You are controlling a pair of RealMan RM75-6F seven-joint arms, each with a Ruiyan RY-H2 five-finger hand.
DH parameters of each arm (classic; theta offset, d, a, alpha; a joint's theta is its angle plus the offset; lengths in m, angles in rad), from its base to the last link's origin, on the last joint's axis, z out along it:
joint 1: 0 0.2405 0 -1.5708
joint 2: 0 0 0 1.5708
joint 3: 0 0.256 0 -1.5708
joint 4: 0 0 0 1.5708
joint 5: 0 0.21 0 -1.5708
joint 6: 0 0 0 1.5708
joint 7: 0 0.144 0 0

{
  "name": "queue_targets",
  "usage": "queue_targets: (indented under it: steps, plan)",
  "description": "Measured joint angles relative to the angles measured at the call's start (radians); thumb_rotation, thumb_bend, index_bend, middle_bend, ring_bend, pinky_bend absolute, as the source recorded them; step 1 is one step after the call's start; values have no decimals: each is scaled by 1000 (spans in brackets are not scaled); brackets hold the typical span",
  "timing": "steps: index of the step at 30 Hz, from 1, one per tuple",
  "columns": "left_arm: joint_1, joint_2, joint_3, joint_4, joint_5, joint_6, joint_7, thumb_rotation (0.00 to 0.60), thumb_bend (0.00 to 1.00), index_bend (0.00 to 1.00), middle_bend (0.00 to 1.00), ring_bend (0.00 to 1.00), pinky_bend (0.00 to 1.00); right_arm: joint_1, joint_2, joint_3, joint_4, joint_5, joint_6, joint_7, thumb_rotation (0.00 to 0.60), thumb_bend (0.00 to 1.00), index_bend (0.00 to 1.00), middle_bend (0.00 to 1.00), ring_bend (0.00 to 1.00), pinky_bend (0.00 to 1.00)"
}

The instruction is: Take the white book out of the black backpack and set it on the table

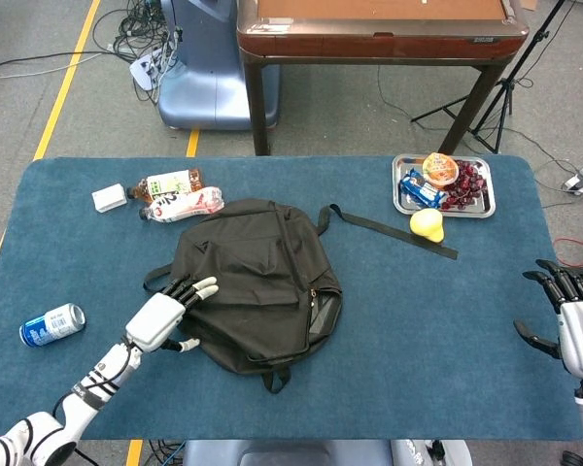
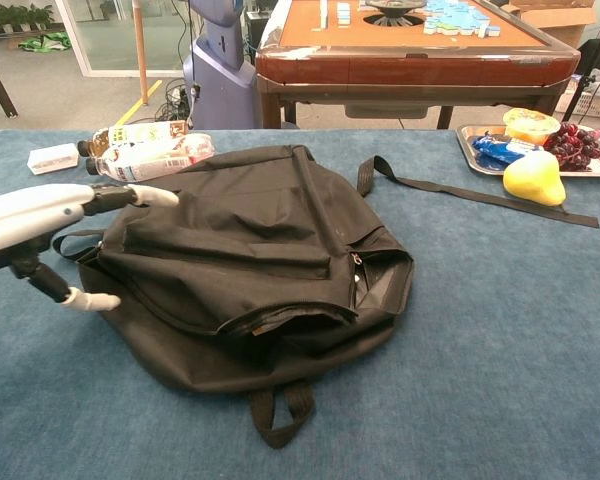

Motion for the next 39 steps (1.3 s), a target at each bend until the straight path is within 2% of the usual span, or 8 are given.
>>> queue_targets:
  steps: [10, 22, 25, 27, 31, 35, 39]
  plan:
    - [-58, -91, -11, 38, -15, -20, -41, 600, 166, 127, 73, 84, 16, -16, -6, 1, 23, 6, 12, 24, 600, 154, 278, 180, 171, 315]
    - [-113, -203, -71, 97, -95, -32, -57, 600, 162, 274, 73, 87, 16, -32, -18, 6, 59, 10, 28, 57, 600, 154, 278, 180, 171, 315]
    - [-124, -222, -85, 112, -118, -35, -56, 600, 167, 337, 73, 88, 17, -35, -18, 7, 64, 13, 30, 63, 600, 154, 278, 180, 172, 315]
    - [-132, -229, -92, 122, -130, -39, -56, 600, 234, 376, 73, 89, 16, -36, -18, 9, 68, 14, 31, 67, 600, 153, 278, 180, 171, 315]
    - [-137, -233, -95, 133, -143, -40, -51, 600, 428, 428, 73, 89, 17, -38, -20, 10, 74, 17, 28, 72, 600, 154, 278, 180, 171, 315]
    - [-132, -226, -87, 127, -150, -30, -45, 600, 534, 466, 73, 89, 16, -38, -24, 10, 81, 22, 21, 77, 600, 154, 278, 180, 171, 315]
    - [-128, -211, -76, 116, -150, -23, -46, 600, 577, 522, 84, 90, 17, -36, -27, 13, 87, 24, 17, 79, 600, 153, 278, 180, 171, 315]
